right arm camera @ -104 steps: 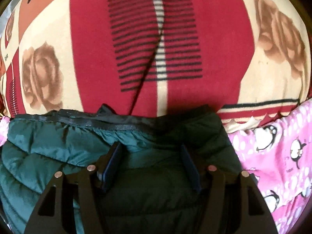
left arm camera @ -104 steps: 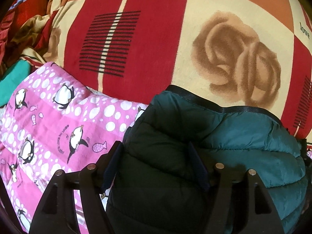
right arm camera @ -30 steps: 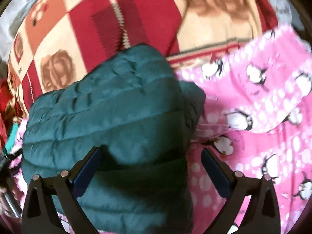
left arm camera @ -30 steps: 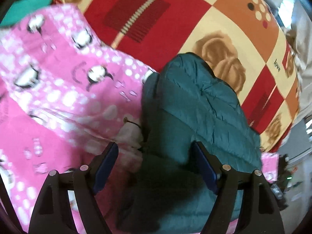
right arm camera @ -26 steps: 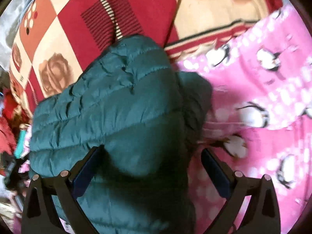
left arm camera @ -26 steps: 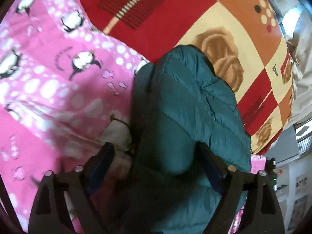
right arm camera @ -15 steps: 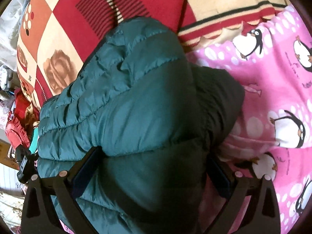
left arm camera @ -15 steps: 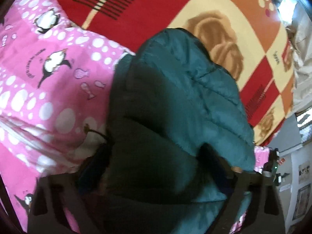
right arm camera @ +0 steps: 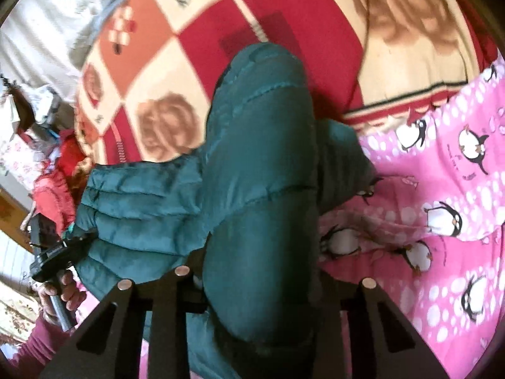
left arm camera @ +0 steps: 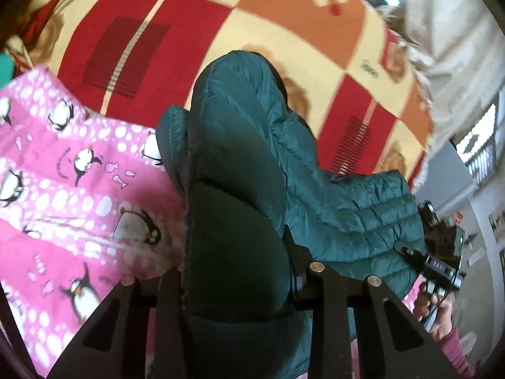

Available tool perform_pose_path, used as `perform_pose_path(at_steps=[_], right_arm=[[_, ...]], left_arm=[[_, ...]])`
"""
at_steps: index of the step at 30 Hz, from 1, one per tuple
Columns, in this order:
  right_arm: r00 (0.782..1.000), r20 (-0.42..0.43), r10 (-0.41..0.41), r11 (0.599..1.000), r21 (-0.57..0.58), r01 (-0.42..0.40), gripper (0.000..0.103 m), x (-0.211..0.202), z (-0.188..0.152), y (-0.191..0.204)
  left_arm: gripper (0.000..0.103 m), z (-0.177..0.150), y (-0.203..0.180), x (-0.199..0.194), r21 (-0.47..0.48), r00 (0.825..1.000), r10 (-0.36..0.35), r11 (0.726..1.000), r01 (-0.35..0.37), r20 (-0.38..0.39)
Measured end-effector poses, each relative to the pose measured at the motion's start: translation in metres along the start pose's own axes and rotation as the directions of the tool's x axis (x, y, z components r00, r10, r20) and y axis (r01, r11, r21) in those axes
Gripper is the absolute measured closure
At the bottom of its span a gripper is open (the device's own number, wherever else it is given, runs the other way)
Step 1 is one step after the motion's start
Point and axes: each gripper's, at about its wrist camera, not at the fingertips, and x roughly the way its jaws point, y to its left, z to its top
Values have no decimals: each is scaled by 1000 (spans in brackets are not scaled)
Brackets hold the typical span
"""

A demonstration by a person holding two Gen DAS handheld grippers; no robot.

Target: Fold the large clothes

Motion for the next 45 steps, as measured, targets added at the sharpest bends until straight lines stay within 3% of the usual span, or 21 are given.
perform_pose_path(at_steps=[7,12,13,15,16,17,18,24,27,28,31,38,42,45], right_arm=[[997,-24,79,997,10,-79,70,-58,-46,27],[995,-87,50,998,41,-47,66,-65,-100,26],[995,-98,12,999,49,-7,61,-62,-110,23],[991,-119,-56,996,66,65,50,-53,-121,15],[986,-130,-104,992,58,112,40,-47,-127,11],[982,-138,-131,989,56,139,29,-44,-130,8],[979,-139,-152,985,54,161,26,-40,-132,6],[956,-81,-283,959,4,284,22,-64,-128,29],[934,-11,-358,934,-31,357,21,-87,-126,49],[930,17,-367,930,-36,367,21,-96,-126,56],[930,66,-362,930,-43,365,15,-107,-121,76],[951,90,-297,951,-68,303,14,-97,-135,123],[956,94,-276,958,-55,282,14,-84,-147,142],[956,105,-274,958,-61,282,14,-74,-157,153]], left_arm=[[95,-45,-2,-69,14,999,-31,999,31,-25],[88,-81,21,-66,-10,995,58,998,-59,-86],[86,-86,28,-61,-18,991,88,996,-90,-101],[70,-95,40,-51,-32,983,136,990,-141,-125],[67,-99,47,-44,-53,978,158,985,-167,-134],[58,-101,51,-42,-70,979,166,982,-175,-122],[52,-103,53,-43,-75,978,182,979,-190,-105],[51,-108,15,-72,47,923,385,921,-386,23],[51,-112,-8,-91,94,888,448,884,-457,104],[51,-114,-16,-95,108,872,471,868,-485,130],[51,-120,-34,-102,126,849,494,845,-520,187],[51,-133,-66,-99,128,859,466,859,-497,211],[51,-142,-79,-95,128,874,440,873,-470,207],[51,-146,-89,-91,136,870,442,869,-475,216]])
